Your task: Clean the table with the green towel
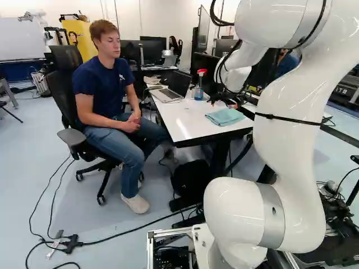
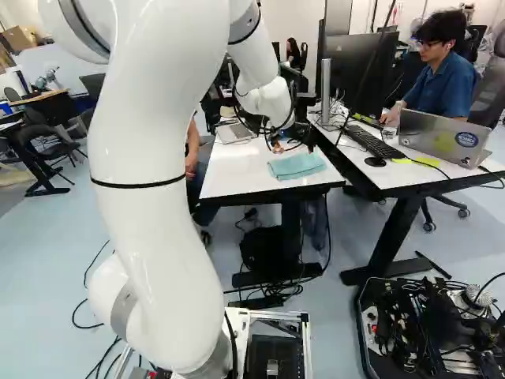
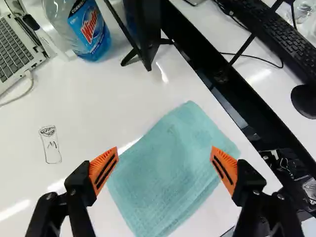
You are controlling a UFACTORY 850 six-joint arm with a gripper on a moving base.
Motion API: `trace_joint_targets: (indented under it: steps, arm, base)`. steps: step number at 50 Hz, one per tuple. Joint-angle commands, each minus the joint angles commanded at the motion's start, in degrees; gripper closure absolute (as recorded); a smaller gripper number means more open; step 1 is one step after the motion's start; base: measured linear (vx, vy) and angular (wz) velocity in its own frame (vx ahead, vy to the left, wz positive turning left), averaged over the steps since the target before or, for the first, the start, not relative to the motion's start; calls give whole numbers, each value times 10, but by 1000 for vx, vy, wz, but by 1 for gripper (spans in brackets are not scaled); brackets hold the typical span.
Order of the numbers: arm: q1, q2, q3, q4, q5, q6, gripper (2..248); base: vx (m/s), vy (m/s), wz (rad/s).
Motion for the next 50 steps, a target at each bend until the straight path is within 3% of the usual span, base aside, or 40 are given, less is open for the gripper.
trace_joint_targets:
  steps: [27,50]
  arm:
    - [-3,-30,5,0,0,0,3]
    - [-5,-29,12,0,0,0,3]
  base:
    - [0,0,0]
    - [0,0,0]
